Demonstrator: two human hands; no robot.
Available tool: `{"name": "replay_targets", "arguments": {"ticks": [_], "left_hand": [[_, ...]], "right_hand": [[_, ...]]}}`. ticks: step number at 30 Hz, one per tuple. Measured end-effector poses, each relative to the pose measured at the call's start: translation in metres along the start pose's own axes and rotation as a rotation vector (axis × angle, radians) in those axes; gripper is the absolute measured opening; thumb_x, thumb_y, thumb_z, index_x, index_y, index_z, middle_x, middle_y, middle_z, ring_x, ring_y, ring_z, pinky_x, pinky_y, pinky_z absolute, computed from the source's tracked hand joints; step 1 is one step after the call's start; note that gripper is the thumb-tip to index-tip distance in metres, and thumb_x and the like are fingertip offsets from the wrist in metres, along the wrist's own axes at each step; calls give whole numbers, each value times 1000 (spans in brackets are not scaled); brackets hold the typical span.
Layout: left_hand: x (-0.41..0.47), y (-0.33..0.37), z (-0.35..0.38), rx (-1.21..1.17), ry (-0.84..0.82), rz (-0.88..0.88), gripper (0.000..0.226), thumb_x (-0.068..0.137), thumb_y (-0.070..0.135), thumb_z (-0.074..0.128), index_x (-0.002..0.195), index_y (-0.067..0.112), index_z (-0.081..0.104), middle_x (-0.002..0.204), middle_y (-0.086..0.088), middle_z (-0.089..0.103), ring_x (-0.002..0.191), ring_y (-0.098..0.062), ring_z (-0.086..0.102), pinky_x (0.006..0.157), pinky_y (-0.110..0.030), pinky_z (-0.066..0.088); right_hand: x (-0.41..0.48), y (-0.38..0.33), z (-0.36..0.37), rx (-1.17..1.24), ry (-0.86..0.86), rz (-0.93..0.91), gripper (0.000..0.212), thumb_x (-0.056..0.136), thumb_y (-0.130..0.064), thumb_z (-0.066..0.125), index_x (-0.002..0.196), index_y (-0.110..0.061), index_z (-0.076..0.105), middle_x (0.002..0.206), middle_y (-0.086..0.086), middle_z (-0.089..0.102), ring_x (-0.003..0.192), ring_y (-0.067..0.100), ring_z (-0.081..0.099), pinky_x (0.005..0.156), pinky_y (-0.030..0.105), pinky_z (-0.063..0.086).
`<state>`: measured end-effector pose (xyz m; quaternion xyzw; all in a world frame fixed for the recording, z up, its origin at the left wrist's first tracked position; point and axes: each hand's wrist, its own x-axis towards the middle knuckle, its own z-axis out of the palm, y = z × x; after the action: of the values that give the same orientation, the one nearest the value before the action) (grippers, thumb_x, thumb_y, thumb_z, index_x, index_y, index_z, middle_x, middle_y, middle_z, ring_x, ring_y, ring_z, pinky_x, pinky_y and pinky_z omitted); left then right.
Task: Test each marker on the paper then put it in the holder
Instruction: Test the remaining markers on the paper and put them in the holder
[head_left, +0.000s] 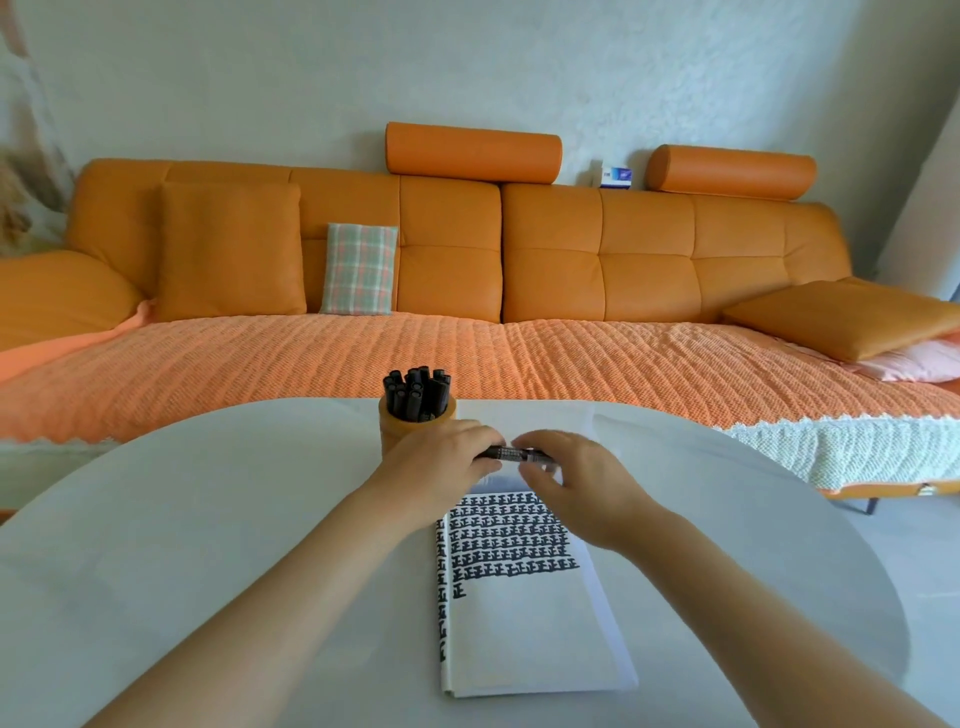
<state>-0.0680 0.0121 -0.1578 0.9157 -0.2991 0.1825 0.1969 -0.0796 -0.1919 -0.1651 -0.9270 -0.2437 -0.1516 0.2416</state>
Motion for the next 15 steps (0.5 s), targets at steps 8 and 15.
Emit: {"name": "replay_targets", "arguments": {"ticks": [8,15], "left_hand": [[-14,-3,-6,120,72,83,16,95,28,59,103,15,65,92,6,60,84,-11,56,65,-19,35],[-44,-7,7,0,-30,-124,20,98,30,53,100,14,65,84,6,51,79,-12,50,67,-28,40]], "right_hand": [[2,2,7,-83,-118,-67,25,104,-36,39,101,-24,60,79,-8,58,72,16,55,67,36,46],[0,3,24,-231,-76,-271,28,102,-39,40,100,-21,62,81,-5,62,71,21,57,61,39,46]]}}
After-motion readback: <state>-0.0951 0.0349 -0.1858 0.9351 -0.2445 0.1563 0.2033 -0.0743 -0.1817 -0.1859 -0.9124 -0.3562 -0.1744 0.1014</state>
